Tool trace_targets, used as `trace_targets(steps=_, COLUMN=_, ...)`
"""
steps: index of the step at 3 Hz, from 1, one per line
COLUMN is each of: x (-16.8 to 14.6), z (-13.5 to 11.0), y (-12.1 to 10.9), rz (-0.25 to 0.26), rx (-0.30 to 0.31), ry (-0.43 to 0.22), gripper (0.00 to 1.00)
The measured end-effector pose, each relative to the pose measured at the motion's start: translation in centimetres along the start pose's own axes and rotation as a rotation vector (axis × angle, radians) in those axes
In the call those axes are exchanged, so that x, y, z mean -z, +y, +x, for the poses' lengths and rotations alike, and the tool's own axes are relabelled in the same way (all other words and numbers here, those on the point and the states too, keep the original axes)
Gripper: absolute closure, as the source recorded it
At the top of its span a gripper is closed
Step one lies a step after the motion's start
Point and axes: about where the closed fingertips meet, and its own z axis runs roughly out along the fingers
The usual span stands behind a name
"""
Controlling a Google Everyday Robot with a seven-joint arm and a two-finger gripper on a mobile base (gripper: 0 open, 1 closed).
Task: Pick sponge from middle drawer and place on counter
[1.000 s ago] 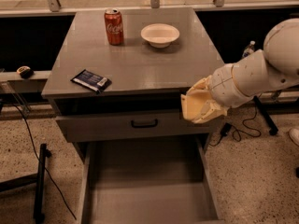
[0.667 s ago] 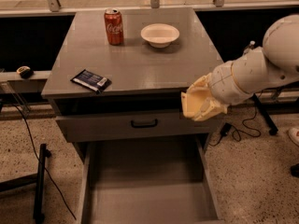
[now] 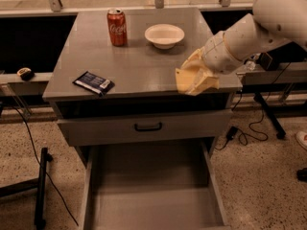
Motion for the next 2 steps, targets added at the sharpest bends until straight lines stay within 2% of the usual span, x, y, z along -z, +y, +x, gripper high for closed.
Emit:
trace_targets(steps=1, x=-4.0, z=0.8, y=-4.5, rz=-0.05, rx=-0.158, ry=-0.188, gripper=0.97)
trace_targets(steps=2, x=-3.6, z=0.5, y=-8.8, rz=0.027, rx=-0.233, ry=-0.313, gripper=0.75)
